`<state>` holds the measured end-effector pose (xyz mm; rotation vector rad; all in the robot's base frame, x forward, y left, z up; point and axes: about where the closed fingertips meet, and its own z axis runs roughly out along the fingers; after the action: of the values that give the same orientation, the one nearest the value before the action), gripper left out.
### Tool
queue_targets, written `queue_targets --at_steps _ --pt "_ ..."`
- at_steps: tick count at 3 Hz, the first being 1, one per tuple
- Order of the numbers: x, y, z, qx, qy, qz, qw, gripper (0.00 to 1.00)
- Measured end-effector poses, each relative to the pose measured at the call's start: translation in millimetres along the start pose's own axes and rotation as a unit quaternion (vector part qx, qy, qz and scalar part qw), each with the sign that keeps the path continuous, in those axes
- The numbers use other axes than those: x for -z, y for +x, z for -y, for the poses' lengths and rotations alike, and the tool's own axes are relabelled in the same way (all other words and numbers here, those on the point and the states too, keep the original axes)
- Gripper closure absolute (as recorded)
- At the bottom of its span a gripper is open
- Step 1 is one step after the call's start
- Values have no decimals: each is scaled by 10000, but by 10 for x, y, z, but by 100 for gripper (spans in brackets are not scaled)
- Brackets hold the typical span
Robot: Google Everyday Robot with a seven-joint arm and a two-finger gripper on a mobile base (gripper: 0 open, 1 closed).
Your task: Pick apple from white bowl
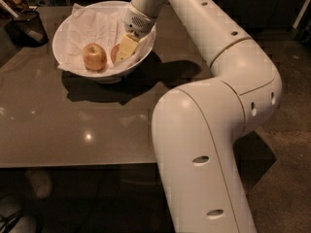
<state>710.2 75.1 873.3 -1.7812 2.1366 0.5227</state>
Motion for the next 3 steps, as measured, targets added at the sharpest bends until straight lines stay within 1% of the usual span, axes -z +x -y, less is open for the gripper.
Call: queue_targets --at_steps 1,2,3 --pt "-26 17 11 -27 -13 -12 10000 29" --pt "-26 17 11 -27 -12 -11 10000 48" --pt "-26 17 11 -27 -12 -11 10000 71"
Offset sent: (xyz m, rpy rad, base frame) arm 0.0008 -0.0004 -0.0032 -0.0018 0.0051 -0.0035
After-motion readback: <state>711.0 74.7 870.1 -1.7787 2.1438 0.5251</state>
